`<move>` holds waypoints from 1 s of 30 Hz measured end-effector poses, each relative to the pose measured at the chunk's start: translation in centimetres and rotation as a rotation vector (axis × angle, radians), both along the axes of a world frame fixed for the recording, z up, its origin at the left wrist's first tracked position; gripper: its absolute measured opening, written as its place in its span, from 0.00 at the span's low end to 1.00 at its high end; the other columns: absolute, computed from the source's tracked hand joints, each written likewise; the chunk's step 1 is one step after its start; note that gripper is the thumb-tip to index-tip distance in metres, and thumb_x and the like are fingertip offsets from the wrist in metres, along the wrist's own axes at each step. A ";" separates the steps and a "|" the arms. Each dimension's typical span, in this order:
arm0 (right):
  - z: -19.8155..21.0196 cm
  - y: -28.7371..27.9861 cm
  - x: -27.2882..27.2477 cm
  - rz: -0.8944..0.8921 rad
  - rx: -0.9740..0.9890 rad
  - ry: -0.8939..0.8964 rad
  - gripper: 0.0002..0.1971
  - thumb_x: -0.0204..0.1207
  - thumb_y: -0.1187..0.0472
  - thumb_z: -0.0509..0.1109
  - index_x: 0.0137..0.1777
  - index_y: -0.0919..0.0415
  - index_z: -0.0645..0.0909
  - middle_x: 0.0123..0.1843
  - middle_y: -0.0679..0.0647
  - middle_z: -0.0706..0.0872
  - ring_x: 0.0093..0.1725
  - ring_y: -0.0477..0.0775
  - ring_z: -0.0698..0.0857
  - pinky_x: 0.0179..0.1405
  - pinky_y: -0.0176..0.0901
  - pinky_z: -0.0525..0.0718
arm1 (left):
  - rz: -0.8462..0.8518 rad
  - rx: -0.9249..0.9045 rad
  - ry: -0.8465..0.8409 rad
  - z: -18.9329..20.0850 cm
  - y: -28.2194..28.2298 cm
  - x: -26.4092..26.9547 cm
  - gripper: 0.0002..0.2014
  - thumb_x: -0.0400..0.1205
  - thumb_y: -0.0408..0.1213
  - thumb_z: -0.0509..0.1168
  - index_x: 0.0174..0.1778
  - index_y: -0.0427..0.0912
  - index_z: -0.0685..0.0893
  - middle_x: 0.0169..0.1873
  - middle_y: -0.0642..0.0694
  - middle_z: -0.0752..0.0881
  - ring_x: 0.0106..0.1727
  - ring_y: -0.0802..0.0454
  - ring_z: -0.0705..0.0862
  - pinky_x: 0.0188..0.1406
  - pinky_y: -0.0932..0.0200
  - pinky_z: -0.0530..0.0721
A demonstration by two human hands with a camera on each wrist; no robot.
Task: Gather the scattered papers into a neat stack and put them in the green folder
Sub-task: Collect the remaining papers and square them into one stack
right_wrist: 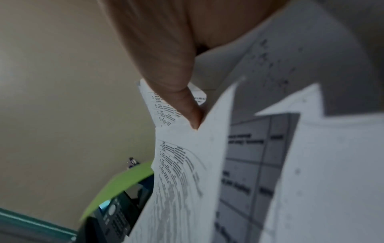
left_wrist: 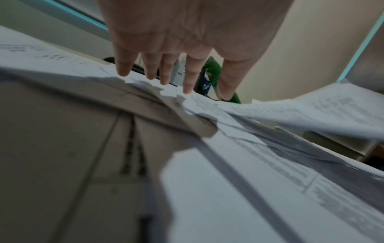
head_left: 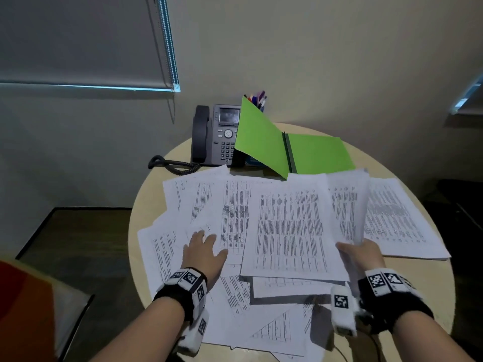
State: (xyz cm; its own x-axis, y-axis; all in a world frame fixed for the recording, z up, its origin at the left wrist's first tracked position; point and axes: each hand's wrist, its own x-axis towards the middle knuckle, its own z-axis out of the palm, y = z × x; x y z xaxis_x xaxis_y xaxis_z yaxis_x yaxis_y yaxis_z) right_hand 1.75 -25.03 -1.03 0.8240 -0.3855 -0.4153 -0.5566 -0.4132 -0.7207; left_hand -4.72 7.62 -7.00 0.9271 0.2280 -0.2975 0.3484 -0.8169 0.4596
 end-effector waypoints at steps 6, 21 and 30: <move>-2.5 2.4 -0.2 0.124 0.015 0.093 0.25 0.70 0.65 0.76 0.65 0.70 0.73 0.58 0.67 0.84 0.49 0.62 0.82 0.51 0.50 0.80 | 0.016 0.020 0.035 0.6 1.0 0.8 0.11 0.81 0.46 0.57 0.43 0.48 0.84 0.75 0.47 0.75 0.72 0.46 0.75 0.70 0.55 0.72; -3.2 4.4 0.9 0.212 0.001 0.161 0.13 0.70 0.72 0.72 0.54 0.75 0.78 0.49 0.70 0.85 0.47 0.64 0.83 0.50 0.52 0.83 | -0.094 0.007 0.034 -0.1 -0.1 2.0 0.18 0.79 0.50 0.61 0.63 0.51 0.83 0.78 0.49 0.69 0.79 0.49 0.65 0.77 0.49 0.64; -3.2 -1.0 0.2 0.104 -0.028 0.143 0.21 0.71 0.73 0.73 0.63 0.78 0.77 0.59 0.73 0.84 0.54 0.68 0.83 0.54 0.48 0.77 | 0.141 0.121 0.198 0.1 2.5 2.1 0.50 0.72 0.61 0.67 0.83 0.44 0.50 0.84 0.42 0.47 0.84 0.43 0.47 0.82 0.44 0.53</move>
State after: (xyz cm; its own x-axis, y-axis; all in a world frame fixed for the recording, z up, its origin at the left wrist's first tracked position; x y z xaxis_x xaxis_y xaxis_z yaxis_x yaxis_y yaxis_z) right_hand 1.94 -26.05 -4.20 0.7933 -0.3143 -0.5214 -0.6057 -0.4932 -0.6244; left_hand -2.64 10.09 -6.88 0.8103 0.3958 -0.4322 0.5359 -0.7989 0.2732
